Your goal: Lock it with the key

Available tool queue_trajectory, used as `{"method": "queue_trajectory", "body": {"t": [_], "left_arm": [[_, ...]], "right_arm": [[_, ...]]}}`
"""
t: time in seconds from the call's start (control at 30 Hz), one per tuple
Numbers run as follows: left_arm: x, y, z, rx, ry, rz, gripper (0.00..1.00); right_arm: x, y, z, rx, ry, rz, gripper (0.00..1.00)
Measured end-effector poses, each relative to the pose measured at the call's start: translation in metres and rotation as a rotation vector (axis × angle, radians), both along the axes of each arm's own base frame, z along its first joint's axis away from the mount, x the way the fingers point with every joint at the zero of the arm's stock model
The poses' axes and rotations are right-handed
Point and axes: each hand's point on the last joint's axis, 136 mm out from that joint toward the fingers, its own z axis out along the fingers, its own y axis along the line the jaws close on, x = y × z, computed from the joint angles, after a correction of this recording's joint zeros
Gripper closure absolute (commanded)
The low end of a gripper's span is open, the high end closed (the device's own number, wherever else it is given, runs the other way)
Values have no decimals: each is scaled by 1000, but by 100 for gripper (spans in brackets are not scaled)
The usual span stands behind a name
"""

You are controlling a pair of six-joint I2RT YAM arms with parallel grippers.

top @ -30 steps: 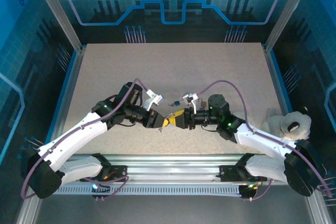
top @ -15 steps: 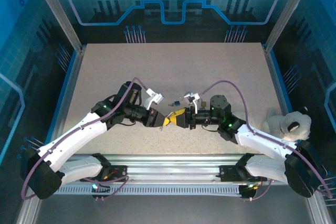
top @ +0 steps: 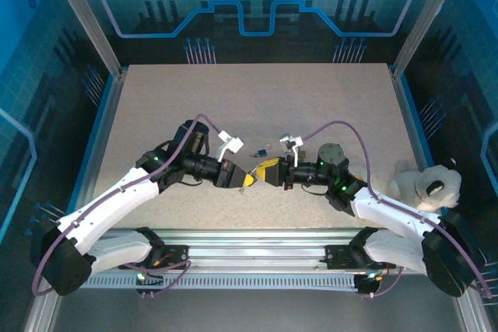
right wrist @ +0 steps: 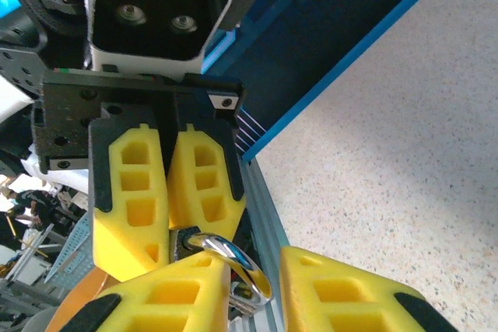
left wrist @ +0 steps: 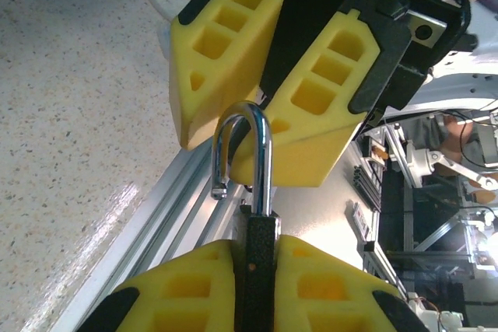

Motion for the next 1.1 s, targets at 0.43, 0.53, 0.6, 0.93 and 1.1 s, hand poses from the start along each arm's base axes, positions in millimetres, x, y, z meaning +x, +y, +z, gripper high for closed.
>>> {"method": "queue_trajectory", "body": {"t": [0.43, 0.53, 0.6, 0.93, 1.1], "left_arm": [[3, 0, 3, -24, 0, 5, 100], [5, 1, 4, -30, -3, 7, 100], [5, 0, 6, -35, -4, 9, 100], [6, -2, 15, -77, 13, 20, 100], [7, -2, 14, -70, 15, 35, 100]], "right_arm": [[-1, -3, 7, 35, 3, -6, 91], [-3, -5, 9, 41, 2, -10, 94], [-3, -6, 11, 44, 0, -12, 97], [-3, -10, 20, 64, -16, -34, 100], [-4, -10, 18, 59, 0, -35, 100]]}}
